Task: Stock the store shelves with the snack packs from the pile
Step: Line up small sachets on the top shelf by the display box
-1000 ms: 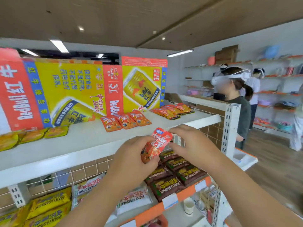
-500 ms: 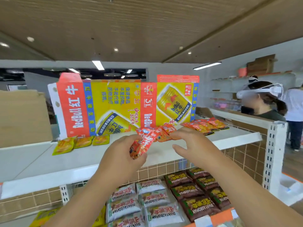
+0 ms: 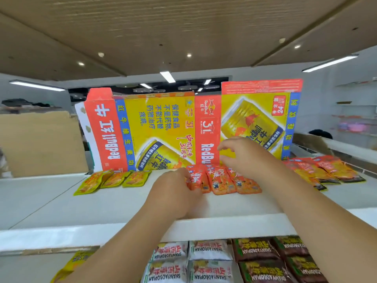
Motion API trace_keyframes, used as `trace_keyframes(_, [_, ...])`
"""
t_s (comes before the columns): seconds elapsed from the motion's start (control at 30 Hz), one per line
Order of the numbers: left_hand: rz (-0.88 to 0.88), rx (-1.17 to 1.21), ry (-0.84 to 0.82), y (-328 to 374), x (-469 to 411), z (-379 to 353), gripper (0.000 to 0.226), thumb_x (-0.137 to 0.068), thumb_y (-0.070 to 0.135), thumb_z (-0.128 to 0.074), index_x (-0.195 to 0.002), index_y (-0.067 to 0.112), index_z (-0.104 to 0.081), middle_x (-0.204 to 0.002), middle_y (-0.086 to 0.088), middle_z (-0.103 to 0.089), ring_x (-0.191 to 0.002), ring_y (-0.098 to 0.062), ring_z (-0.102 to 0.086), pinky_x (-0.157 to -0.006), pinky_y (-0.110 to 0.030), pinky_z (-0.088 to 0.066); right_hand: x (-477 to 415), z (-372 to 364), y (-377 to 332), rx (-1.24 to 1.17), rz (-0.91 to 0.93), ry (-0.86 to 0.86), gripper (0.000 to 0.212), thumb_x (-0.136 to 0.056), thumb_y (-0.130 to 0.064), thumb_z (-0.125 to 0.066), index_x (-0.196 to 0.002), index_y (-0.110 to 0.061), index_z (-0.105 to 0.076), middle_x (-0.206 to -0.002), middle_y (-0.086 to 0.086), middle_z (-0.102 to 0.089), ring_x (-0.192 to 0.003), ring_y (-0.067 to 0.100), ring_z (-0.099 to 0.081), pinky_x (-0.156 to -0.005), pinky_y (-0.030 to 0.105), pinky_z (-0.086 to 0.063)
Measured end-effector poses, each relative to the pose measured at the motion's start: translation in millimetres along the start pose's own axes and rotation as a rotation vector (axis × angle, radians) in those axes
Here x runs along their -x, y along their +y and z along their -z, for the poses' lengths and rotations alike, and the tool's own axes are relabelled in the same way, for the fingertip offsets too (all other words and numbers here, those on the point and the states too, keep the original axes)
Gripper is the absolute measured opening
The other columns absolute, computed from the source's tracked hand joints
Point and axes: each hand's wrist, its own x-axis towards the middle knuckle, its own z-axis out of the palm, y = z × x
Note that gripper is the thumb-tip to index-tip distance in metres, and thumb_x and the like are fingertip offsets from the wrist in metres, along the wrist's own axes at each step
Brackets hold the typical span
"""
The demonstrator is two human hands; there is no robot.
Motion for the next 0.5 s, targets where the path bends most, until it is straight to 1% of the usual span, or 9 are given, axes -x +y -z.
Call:
trace_keyframes(0.07, [0.034, -0.063, -0.007, 10, -9, -9, 0.024, -0.083, 0.046, -0.062, -0.099, 0.028, -0.063, -0.087, 0.004, -0.069, -0.085, -0.018, -0.065, -0.073, -0.03, -0.052, -22, -1, 8, -0.008, 0.034, 0.009, 0.028, -0.093, -0.038, -0.063, -0.119, -0.03, -0.068, -0.123, -0.005, -0.061, -0.109, 0.018, -0.057, -0.088, 0.034, -0.047])
trace_keyframes(0.13, [0.069, -0.107, -0.008, 18, -17, -17, 0.03, -0.082, 0.05, -0.062, -0.1, 0.026, -0.063, -0.086, 0.005, -0.066, -0.087, -0.018, -0.064, -0.07, -0.028, -0.049, -41, -2, 12, -0.011, 0.074, -0.012, 0.028, -0.093, -0.038, -0.062, -0.12, -0.029, -0.068, -0.124, -0.004, -0.061, -0.109, 0.018, -0.058, -0.09, 0.035, -0.048])
trace_keyframes(0.23, [0.11, -0.151, -0.019, 26, -26, -27, 0.034, -0.08, 0.054, -0.063, -0.099, 0.025, -0.06, -0.089, 0.004, -0.067, -0.089, -0.02, -0.063, -0.068, -0.029, -0.047, -64, -4, 11, -0.028, 0.107, -0.08, 0.026, -0.093, -0.039, -0.061, -0.118, -0.032, -0.068, -0.123, -0.007, -0.062, -0.106, 0.019, -0.061, -0.09, 0.038, -0.051])
trace_keyframes(0.37, [0.114, -0.202, -0.041, 28, -29, -34, 0.034, -0.083, 0.059, -0.06, -0.095, 0.029, -0.05, -0.096, 0.001, -0.064, -0.094, -0.023, -0.06, -0.07, -0.03, -0.04, -88, -12, 7, -0.009, 0.129, -0.187, 0.026, -0.094, -0.04, -0.061, -0.117, -0.032, -0.068, -0.124, -0.005, -0.063, -0.105, 0.02, -0.06, -0.088, 0.037, -0.051])
trace_keyframes(0.5, [0.107, -0.222, -0.001, 26, -28, -41, 0.043, -0.081, 0.065, -0.059, -0.108, 0.031, -0.057, -0.092, 0.004, -0.056, -0.088, -0.019, -0.054, -0.071, -0.029, -0.038, -95, -28, 5, -0.037, 0.128, -0.225, 0.026, -0.094, -0.037, -0.062, -0.118, -0.029, -0.068, -0.123, -0.002, -0.064, -0.103, 0.02, -0.06, -0.084, 0.033, -0.05])
